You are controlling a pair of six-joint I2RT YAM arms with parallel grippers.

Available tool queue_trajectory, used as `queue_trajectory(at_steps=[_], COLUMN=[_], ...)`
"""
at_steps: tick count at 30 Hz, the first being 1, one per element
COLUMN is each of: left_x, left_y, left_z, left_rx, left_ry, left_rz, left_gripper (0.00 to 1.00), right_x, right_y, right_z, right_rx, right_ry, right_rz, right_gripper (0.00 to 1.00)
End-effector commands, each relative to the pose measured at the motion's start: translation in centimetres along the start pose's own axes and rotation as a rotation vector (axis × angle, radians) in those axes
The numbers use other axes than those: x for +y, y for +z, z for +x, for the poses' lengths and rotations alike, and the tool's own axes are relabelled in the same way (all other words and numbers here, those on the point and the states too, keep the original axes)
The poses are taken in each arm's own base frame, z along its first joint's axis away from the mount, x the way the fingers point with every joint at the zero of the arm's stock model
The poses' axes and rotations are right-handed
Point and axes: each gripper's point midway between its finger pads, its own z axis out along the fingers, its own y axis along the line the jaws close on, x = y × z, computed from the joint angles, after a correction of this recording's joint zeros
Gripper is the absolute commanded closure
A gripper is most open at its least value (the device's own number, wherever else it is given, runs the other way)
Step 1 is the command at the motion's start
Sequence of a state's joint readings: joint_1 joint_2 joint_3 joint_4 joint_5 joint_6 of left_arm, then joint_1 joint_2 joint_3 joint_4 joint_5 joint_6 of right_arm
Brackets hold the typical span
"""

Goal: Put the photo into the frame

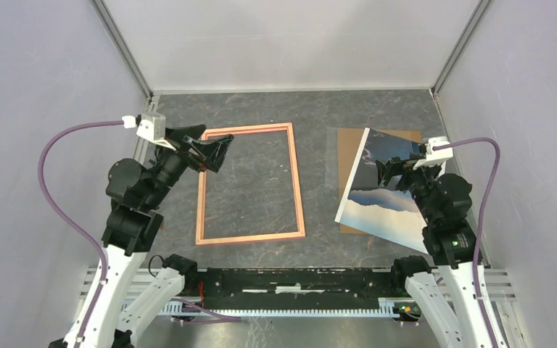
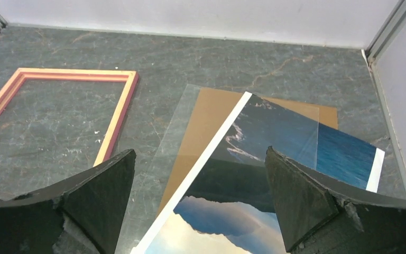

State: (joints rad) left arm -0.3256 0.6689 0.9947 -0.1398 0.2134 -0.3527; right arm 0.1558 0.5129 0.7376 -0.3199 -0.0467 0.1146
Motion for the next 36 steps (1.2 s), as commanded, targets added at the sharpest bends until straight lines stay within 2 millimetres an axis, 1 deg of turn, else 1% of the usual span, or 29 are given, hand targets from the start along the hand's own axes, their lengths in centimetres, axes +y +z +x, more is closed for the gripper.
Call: queue_trajectory(at_steps=[1,3,5,7,10,12,14,16,19,22,23,25,27,28,30,33,36], left_x=[-0.1,0.0,0.3,0.4,0.1,-1.1,-3.0,-4.6,-6.7,-8.9,-9.8,-10.9,-11.5,-11.7,-11.6,-11.5,-11.4], left_y=[1.7,2.4,3.5,4.7,6.6,7.7,8.2,8.5,8.8,9.4,9.7,10.3,10.6,10.8,10.8,10.7,10.6], left_z=[1.4,2.7,4.3,6.6,11.0,14.8,18.5,22.2,26.3,29.7,30.7,32.7,34.4,35.2,37.0,38.6,39.6], left_rx=[0.033,0.072,0.13,0.212,0.384,0.531,0.682,0.805,0.879,0.922,0.932,0.963,0.992,1.0,1.02,1.026,1.025], left_ry=[-0.004,-0.043,-0.085,-0.147,-0.245,-0.326,-0.405,-0.485,-0.522,-0.547,-0.545,-0.532,-0.533,-0.536,-0.534,-0.528,-0.526], left_rz=[0.038,0.039,0.039,0.043,0.06,0.093,0.136,0.141,0.139,0.139,0.144,0.136,0.116,0.105,0.065,0.028,-0.004], left_gripper=[0.0,0.0,0.0,0.0,0.0,0.0,0.0,0.0,0.0,0.0,0.0,0.0,0.0,0.0,0.0,0.0,0.0], right_x=[-0.9,-1.6,-2.1,-2.2,-1.9,-2.1,-2.3,-2.9,-4.0,-4.7,-5.0,-5.8,-6.8,-7.4,-8.4,-10.2,-11.7], right_y=[0.4,0.4,0.6,1.1,2.1,2.5,2.9,3.0,3.0,3.2,3.3,3.4,3.4,3.3,3.5,3.1,2.5], right_z=[1.3,2.5,4.4,6.8,10.8,13.0,14.7,16.1,18.1,19.6,19.8,20.0,20.4,20.7,20.6,21.1,21.2], right_rx=[-0.002,-0.005,0.018,0.071,0.185,0.238,0.257,0.274,0.307,0.349,0.359,0.371,0.382,0.39,0.374,0.379,0.377], right_ry=[0.008,0.007,0.019,0.029,0.033,0.04,0.049,0.06,0.083,0.107,0.115,0.134,0.151,0.163,0.189,0.214,0.208], right_rz=[0.043,0.081,0.107,0.112,0.087,0.095,0.106,0.141,0.212,0.262,0.282,0.319,0.356,0.377,0.399,0.451,0.529], right_gripper=[0.02,0.02,0.02,0.02,0.02,0.02,0.02,0.02,0.02,0.02,0.02,0.02,0.02,0.02,0.02,0.02,0.02])
